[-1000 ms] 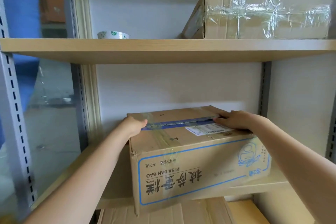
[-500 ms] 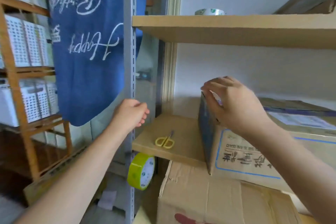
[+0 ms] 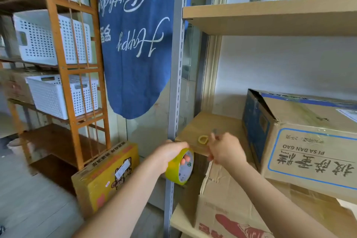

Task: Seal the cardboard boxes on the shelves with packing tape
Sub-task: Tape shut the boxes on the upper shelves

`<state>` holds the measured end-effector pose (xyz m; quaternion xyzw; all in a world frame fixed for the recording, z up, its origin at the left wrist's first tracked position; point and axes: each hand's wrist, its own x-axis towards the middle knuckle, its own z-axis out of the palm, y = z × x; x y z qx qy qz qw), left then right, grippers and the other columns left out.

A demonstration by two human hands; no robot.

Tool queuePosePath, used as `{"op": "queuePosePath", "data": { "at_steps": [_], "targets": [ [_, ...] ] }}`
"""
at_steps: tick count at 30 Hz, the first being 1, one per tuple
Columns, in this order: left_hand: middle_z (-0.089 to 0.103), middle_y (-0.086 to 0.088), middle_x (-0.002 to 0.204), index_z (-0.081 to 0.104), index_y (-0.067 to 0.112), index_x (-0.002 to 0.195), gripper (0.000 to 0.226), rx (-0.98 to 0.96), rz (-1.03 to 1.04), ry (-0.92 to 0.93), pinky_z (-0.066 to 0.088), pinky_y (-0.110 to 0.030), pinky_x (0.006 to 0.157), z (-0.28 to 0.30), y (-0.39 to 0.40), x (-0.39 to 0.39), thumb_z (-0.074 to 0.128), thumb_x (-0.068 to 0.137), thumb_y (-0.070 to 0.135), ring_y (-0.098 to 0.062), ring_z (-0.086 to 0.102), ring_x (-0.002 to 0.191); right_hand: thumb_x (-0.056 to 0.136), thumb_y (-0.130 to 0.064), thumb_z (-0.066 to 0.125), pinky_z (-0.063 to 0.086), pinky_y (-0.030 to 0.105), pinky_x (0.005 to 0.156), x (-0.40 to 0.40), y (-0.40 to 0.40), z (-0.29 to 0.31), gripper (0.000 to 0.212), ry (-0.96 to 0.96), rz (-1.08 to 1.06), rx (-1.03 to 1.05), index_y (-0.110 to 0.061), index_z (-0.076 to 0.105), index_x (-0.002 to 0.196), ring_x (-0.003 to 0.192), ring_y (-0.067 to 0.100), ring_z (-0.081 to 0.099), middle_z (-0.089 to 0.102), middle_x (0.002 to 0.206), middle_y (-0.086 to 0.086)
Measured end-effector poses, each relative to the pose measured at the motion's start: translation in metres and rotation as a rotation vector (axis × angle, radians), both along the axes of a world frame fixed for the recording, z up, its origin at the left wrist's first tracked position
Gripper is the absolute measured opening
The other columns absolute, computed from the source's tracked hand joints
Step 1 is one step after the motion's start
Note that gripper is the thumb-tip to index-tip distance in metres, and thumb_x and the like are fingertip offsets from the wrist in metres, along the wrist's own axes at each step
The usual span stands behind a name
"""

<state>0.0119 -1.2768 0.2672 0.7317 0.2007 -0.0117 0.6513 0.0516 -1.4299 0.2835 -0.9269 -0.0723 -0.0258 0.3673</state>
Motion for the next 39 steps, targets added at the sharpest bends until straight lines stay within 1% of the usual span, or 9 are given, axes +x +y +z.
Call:
{"op": "queuePosePath", "data": {
  "at_steps": [3, 9, 13, 18, 21, 27, 30, 35, 39],
  "targets": [
    [0.059, -0.006, 0.043, 0.059, -0.007, 0.106, 0.022, 0.115, -0.020, 0.002, 0.040, -0.016, 0.035, 0.020, -0.002, -0.004, 0.059, 0.092, 0.010, -0.011, 0.045, 0.029, 0.100, -0.060, 0.031, 0.056, 0.027, 0.065, -0.006, 0.027, -0.010, 0.071, 0.548, 0.044, 0.231, -0.001, 0.069, 0.101, 0.081, 0.025, 0.072, 0.073, 0.083, 0.010],
    [0.063, -0.005, 0.049, 0.068, 0.000, 0.097, 0.021, 0.190, -0.033, -0.099, 0.042, -0.016, 0.040, 0.046, 0.000, -0.028, 0.061, 0.095, 0.019, -0.011, 0.048, 0.035, 0.102, -0.040, 0.047, 0.051, 0.028, 0.059, -0.019, 0.059, -0.008, 0.045, 0.643, 0.184, 1.050, -0.008, 0.059, 0.074, 0.051, 0.018, 0.058, 0.055, 0.052, 0.008],
    [0.065, -0.006, 0.057, 0.067, 0.015, 0.110, 0.021, 0.244, -0.125, -0.276, 0.046, -0.019, 0.046, 0.061, -0.003, -0.052, 0.056, 0.100, 0.030, -0.014, 0.051, 0.043, 0.096, -0.042, 0.060, 0.054, 0.043, 0.093, -0.023, 0.042, 0.013, 0.032, 0.255, 0.166, 0.785, -0.017, 0.077, 0.087, 0.088, 0.021, 0.071, 0.075, 0.081, 0.005],
    [0.060, -0.017, 0.063, 0.046, 0.016, 0.134, 0.032, -0.080, -0.380, -0.458, 0.048, -0.029, 0.053, 0.104, -0.026, -0.057, 0.044, 0.102, 0.019, -0.024, 0.054, 0.051, 0.099, -0.045, 0.052, 0.057, 0.026, 0.079, -0.041, -0.022, 0.087, 0.036, -0.152, 0.200, 0.586, -0.019, 0.077, 0.097, 0.085, 0.007, 0.071, 0.076, 0.089, -0.004],
    [0.062, -0.017, 0.067, 0.050, 0.014, 0.138, 0.038, -0.048, -0.514, -0.602, 0.050, -0.029, 0.053, 0.144, -0.048, -0.046, 0.049, 0.099, 0.015, -0.025, 0.058, 0.057, 0.097, -0.046, 0.054, 0.057, 0.041, 0.086, -0.028, -0.068, 0.129, 0.040, -0.393, 0.156, 0.479, -0.013, 0.076, 0.099, 0.090, 0.016, 0.072, 0.077, 0.094, 0.003],
    [0.071, -0.015, 0.066, 0.063, 0.011, 0.114, 0.026, 0.384, -0.635, -0.724, 0.053, -0.025, 0.047, 0.224, -0.166, 0.022, 0.060, 0.097, 0.030, -0.022, 0.065, 0.051, 0.101, -0.036, 0.053, 0.051, 0.027, 0.075, 0.017, -0.201, 0.182, 0.034, -0.278, -0.032, 0.578, -0.009, 0.072, 0.111, 0.078, 0.011, 0.068, 0.074, 0.106, 0.002],
    [0.074, -0.016, 0.072, 0.067, -0.001, 0.104, 0.034, 0.518, -0.787, -0.676, 0.056, -0.026, 0.051, 0.242, -0.239, 0.062, 0.057, 0.100, 0.031, -0.022, 0.069, 0.056, 0.100, -0.041, 0.052, 0.051, 0.034, 0.088, 0.043, -0.277, 0.177, 0.030, -0.218, -0.134, 0.547, -0.017, 0.070, 0.105, 0.087, 0.012, 0.068, 0.072, 0.099, -0.006],
    [0.069, -0.011, 0.056, 0.066, 0.000, 0.069, 0.048, 0.739, -0.834, -0.656, 0.053, -0.021, 0.049, 0.234, -0.313, 0.123, 0.060, 0.097, 0.038, -0.017, 0.065, 0.046, 0.104, -0.034, 0.045, 0.043, 0.024, 0.071, 0.078, -0.406, 0.175, 0.034, -0.204, -0.415, 0.601, -0.010, 0.064, 0.120, 0.111, 0.025, 0.064, 0.066, 0.124, 0.003],
    [0.070, -0.019, 0.067, 0.068, 0.006, 0.069, 0.047, 0.670, -0.882, -0.627, 0.050, -0.020, 0.050, 0.227, -0.340, 0.154, 0.064, 0.090, 0.048, -0.017, 0.062, 0.048, 0.104, -0.034, 0.043, 0.037, 0.023, 0.060, 0.095, -0.466, 0.155, 0.030, -0.106, -0.533, 0.482, -0.018, 0.065, 0.093, 0.082, 0.019, 0.065, 0.068, 0.120, 0.004]
  ]
}}
